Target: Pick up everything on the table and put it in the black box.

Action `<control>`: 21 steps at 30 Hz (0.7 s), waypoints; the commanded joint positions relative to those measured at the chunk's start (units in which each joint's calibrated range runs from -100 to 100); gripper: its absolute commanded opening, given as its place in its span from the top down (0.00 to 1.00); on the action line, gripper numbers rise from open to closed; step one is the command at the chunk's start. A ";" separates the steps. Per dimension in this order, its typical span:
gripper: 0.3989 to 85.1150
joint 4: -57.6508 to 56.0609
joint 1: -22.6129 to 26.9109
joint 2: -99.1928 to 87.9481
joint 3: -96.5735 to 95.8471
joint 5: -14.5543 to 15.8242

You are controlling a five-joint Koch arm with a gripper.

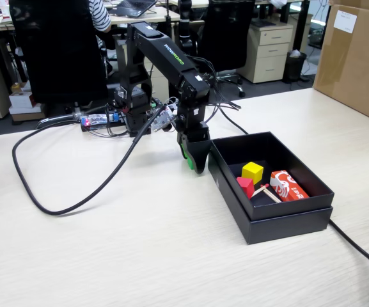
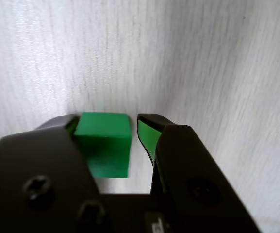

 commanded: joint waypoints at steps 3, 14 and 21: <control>0.99 2.26 -0.29 -0.24 2.26 0.00; 0.99 -0.41 -3.81 -26.52 16.04 -7.86; 0.99 -2.14 -1.12 -14.47 41.33 -11.33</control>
